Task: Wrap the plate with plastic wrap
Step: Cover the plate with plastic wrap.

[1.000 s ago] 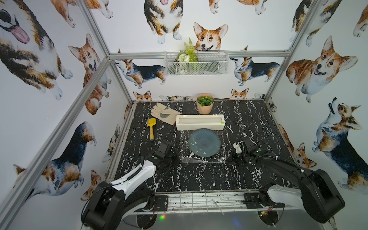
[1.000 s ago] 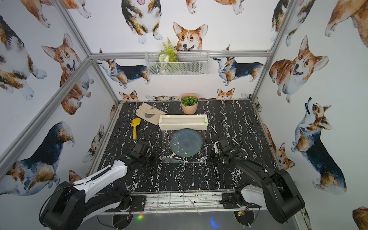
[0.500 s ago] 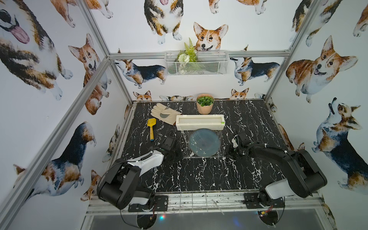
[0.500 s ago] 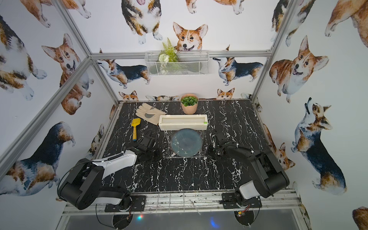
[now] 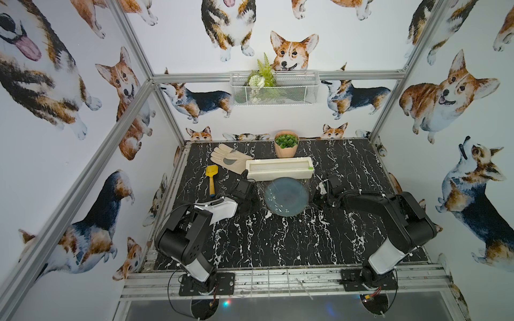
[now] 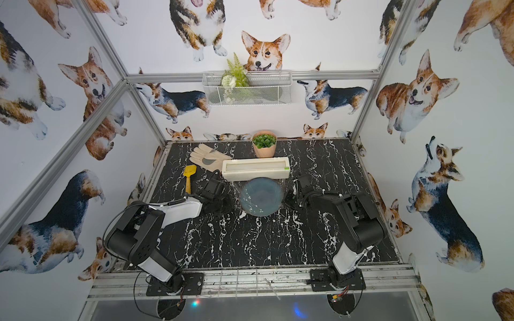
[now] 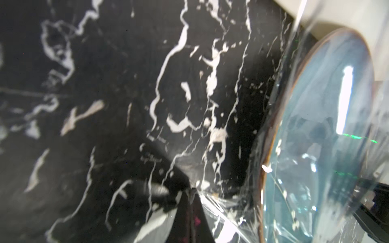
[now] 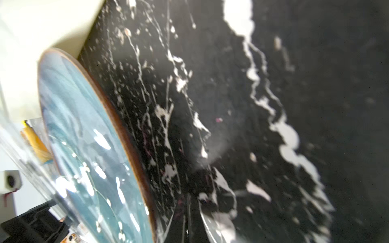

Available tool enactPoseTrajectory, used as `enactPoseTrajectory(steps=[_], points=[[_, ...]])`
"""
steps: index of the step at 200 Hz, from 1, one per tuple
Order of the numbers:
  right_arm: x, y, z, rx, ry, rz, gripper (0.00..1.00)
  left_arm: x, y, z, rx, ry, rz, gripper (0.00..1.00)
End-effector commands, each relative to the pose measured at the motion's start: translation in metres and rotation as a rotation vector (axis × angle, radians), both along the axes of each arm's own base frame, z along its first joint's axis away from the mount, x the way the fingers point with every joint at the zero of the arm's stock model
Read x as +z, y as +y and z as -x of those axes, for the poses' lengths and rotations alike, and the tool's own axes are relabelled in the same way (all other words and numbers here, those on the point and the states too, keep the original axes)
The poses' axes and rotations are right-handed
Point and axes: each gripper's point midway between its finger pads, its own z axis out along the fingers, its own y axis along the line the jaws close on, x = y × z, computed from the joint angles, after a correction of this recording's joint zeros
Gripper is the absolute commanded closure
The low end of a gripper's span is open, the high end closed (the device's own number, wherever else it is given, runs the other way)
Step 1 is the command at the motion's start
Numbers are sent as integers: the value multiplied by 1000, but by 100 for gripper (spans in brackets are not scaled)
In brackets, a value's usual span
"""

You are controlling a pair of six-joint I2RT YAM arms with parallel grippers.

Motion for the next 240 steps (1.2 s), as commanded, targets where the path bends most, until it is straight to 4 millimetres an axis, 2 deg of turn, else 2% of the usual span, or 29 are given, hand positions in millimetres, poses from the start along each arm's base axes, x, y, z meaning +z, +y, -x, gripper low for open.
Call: enactPoseTrajectory(steps=[1,24,66,87,124,148,163,177,200,214,240], points=[[-24,-21,12,-90,85,87,100,-11,10,4,42,31,-40,100],[-21,-25,19,-89,88,76,97,-10,15,8,46,43,-63,100],[-13,-53,40,-102,83,122,83,3,35,22,44,46,-150,99],[-5,-61,48,-82,58,152,74,6,45,30,19,47,-202,90],[17,-67,56,-69,15,170,65,21,59,36,-1,23,-270,54],[35,-60,56,-66,-18,111,59,37,66,36,8,3,-305,47],[47,-50,56,-58,-37,68,57,52,58,34,3,-23,-251,46],[54,-38,55,-36,-54,40,56,67,38,29,-14,-66,-127,44],[46,-26,55,-31,-8,7,56,84,2,22,-10,-90,109,43],[36,-26,55,-44,32,13,56,86,-14,17,-7,-84,204,43],[18,-30,58,-72,97,35,55,74,-33,13,-15,-33,252,43]])
